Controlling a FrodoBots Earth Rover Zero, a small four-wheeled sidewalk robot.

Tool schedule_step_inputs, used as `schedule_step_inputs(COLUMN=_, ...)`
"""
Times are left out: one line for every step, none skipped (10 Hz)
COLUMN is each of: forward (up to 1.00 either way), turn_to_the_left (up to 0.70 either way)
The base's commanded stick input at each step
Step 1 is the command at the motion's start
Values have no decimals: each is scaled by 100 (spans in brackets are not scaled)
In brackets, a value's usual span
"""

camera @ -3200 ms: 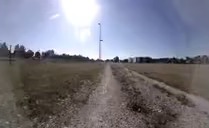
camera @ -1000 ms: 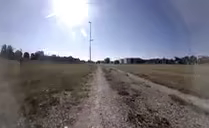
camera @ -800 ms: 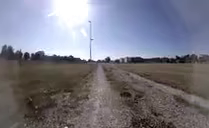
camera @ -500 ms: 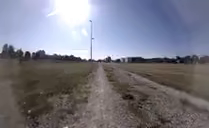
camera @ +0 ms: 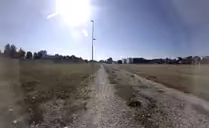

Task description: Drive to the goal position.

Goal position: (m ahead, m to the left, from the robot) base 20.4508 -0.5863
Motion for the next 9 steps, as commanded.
schedule_step_inputs(forward=50, turn_to_the_left=0)
schedule_step_inputs(forward=50, turn_to_the_left=0)
schedule_step_inputs(forward=50, turn_to_the_left=0)
schedule_step_inputs(forward=50, turn_to_the_left=0)
schedule_step_inputs(forward=50, turn_to_the_left=0)
schedule_step_inputs(forward=50, turn_to_the_left=0)
schedule_step_inputs(forward=50, turn_to_the_left=0)
schedule_step_inputs(forward=50, turn_to_the_left=0)
schedule_step_inputs(forward=50, turn_to_the_left=0)
